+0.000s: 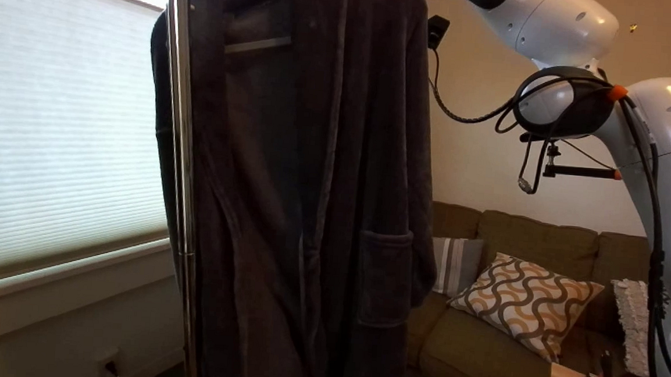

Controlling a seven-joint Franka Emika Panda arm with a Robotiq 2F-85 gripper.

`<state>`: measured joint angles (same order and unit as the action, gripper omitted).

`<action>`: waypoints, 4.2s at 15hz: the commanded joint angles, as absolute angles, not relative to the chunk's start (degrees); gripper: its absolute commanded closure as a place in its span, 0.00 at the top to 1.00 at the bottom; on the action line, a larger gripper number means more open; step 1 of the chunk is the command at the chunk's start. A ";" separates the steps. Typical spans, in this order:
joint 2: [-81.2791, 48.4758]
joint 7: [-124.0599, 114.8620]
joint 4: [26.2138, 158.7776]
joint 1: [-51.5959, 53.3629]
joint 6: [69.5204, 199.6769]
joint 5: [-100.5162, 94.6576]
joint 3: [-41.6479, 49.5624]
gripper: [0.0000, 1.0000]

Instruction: Put the rope on the bottom rod

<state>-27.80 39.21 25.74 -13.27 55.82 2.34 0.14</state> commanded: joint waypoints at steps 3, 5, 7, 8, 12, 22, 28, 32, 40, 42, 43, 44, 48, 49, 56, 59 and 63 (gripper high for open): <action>-25.51 59.59 25.37 -23.70 63.25 5.08 0.30 0.03; -24.97 67.96 25.31 -26.58 65.75 5.26 0.66 0.03; -25.11 74.84 25.27 -27.61 66.81 5.07 0.87 0.03; -25.25 77.73 25.27 -27.67 67.02 5.51 0.59 0.03; -26.78 84.93 25.79 -26.19 65.76 8.96 -1.25 0.03; -28.60 95.11 25.79 -24.65 66.41 8.79 -1.62 0.03; -31.38 113.84 25.85 -26.95 67.67 9.38 -1.81 0.03; -32.43 117.33 25.95 -26.92 67.46 7.18 0.62 0.03; -29.90 87.87 25.86 -24.90 67.36 7.37 2.07 0.03; -29.12 80.77 25.74 -24.09 67.26 7.24 2.13 0.03; -28.71 77.58 25.56 -23.53 67.37 6.72 2.36 0.03; -28.34 74.65 25.42 -23.12 67.44 6.17 2.63 0.03; -25.98 65.13 25.24 -22.69 66.18 3.06 4.20 0.03; -25.45 62.87 25.14 -22.48 66.13 2.16 4.67 0.03; -24.82 57.08 25.51 -19.69 67.29 -2.47 5.66 0.11; -24.57 52.27 26.11 -19.18 65.42 -2.20 5.99 0.03; -23.71 37.37 26.67 -18.40 61.36 -0.71 5.57 0.03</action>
